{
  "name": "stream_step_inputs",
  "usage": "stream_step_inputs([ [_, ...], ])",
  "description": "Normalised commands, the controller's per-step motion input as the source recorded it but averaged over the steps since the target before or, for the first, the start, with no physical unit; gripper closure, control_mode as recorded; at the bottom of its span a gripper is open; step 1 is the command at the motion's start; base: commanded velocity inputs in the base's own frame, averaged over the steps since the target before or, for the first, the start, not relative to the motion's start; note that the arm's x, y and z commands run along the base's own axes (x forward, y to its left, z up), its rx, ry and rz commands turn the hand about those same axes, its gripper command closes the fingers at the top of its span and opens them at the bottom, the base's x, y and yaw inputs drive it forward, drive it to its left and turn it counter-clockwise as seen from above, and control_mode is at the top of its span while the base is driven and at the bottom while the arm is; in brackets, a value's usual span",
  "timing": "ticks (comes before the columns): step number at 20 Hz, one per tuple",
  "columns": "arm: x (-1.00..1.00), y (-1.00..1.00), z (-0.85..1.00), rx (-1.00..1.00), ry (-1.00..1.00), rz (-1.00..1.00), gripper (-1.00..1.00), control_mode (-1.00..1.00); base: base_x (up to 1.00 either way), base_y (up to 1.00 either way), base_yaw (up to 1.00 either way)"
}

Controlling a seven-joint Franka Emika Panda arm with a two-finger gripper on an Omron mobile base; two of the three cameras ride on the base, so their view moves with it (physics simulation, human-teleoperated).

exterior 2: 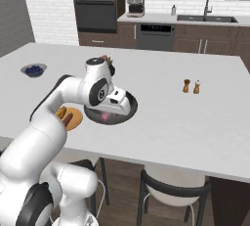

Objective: Place one bun and one sausage from the bowl on each plate.

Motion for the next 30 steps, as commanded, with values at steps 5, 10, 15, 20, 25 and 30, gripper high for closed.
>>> stream_step_inputs([
  [5, -0.10, 0.00, 0.05, 0.01, 0.00, 0.00, 1.00, -1.00, 0.00, 0.00, 0.00],
  [10, -0.05, 0.00, 0.00, 0.00, 0.00, 0.00, 1.00, 1.00, -0.48, 0.02, 0.00],
  [15, 0.00, 0.00, 0.00, 0.00, 0.00, 0.00, 1.00, 1.00, -0.85, 0.66, 0.00],
  [20, 0.00, 0.00, 0.00, 0.00, 0.00, 0.00, 1.00, 1.00, -0.13, 1.00, 0.00],
  [25, 0.00, 0.00, 0.00, 0.00, 0.00, 0.00, 1.00, 1.00, 0.11, 1.00, 0.00],
  [30, 0.00, 0.00, 0.00, 0.00, 0.00, 0.00, 1.00, 1.00, 0.15, 1.00, 0.00],
])
